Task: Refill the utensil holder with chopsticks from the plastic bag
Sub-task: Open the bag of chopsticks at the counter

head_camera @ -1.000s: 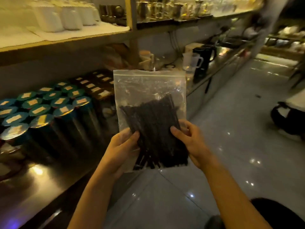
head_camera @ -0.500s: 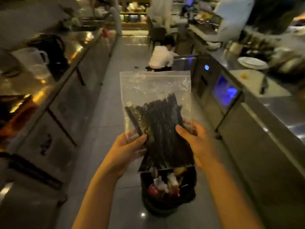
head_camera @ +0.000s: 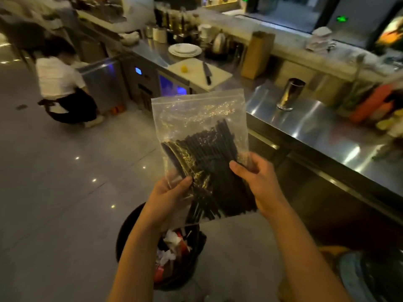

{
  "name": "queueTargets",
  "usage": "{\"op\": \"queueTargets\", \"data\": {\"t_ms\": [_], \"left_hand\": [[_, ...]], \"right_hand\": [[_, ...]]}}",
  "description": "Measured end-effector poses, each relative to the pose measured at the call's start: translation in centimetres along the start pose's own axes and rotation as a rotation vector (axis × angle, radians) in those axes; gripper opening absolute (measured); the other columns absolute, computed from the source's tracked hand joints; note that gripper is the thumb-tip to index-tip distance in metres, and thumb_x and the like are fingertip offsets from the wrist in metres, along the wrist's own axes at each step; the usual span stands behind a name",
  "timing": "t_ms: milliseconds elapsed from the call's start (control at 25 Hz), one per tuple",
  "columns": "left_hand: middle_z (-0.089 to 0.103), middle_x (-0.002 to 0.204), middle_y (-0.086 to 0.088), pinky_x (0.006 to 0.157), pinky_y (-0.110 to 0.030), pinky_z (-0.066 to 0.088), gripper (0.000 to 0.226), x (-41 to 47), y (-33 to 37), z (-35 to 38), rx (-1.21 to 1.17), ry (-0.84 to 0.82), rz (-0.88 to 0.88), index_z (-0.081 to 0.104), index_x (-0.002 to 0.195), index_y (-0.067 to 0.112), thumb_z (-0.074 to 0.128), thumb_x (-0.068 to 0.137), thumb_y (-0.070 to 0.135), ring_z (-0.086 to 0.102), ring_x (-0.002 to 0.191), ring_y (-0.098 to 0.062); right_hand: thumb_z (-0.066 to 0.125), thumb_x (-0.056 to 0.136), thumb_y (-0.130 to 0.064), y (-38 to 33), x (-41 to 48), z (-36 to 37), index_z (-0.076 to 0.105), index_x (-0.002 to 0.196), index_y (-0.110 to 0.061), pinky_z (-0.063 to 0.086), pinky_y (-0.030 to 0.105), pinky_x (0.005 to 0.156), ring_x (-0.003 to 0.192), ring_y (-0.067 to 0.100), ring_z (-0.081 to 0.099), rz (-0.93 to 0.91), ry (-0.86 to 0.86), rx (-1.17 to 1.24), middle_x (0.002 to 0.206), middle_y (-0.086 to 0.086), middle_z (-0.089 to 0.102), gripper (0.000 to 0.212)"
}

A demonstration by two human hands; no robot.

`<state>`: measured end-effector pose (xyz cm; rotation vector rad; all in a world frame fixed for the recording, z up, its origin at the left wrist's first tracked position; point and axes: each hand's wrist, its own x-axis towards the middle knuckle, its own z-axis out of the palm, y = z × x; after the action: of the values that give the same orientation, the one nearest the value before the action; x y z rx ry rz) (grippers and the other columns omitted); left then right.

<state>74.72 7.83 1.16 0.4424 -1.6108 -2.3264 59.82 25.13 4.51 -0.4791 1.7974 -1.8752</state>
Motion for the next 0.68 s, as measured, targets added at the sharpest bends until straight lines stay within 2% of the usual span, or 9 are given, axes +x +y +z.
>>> {"op": "queueTargets", "data": {"t_ms": [240,320,440,680], "left_hand": [[0.073,0.114,-0.008,0.091,-0.044,0.052,0.034,5.4,-1.7,5.1,0.051,-0.171,-0.126,0.065,0.117,0.027,0.066,0.083,0.028,0.069,0.108,-0.026],[0.073,0.114,-0.007,0.087,-0.039,0.057,0.034,8.0,-2.5,7.3,0.060,-0.208,-0.146,0.065,0.118,0.028,0.062,0.084,0.025,0.069,0.107,-0.025],[0.073,0.114,-0.008,0.078,-0.029,0.059,0.029,12.6,-3.5,10.9,0.040,-0.249,-0.173,0.071,0.111,0.031,0.065,0.083,0.023,0.069,0.106,-0.025],[0.071,0.118,-0.013,0.087,-0.042,0.058,0.028,22.8,-4.8,19.7,-0.003,-0.275,-0.220,0.070,0.113,0.021,0.063,0.086,0.016,0.067,0.111,-0.029]], "right_hand": [[0.075,0.077,-0.024,1.7,0.6,-6.8,0.068,0.108,-0.016,0.059,0.034,0.079,0.097,0.020,0.071,-0.016,0.220,0.028,0.103,0.004,0.074,0.033],[0.074,0.077,-0.020,2.1,1.9,-9.6,0.070,0.104,-0.018,0.059,0.029,0.076,0.097,0.021,0.072,-0.034,0.256,0.055,0.102,0.005,0.075,0.027],[0.073,0.080,-0.020,2.5,5.0,-14.2,0.070,0.104,-0.021,0.059,0.034,0.081,0.100,0.021,0.071,-0.051,0.271,0.059,0.105,0.005,0.074,0.025],[0.074,0.081,-0.020,0.4,12.4,-25.0,0.069,0.104,-0.028,0.060,0.033,0.078,0.096,0.019,0.072,-0.066,0.296,0.031,0.102,0.002,0.075,0.025]]}}
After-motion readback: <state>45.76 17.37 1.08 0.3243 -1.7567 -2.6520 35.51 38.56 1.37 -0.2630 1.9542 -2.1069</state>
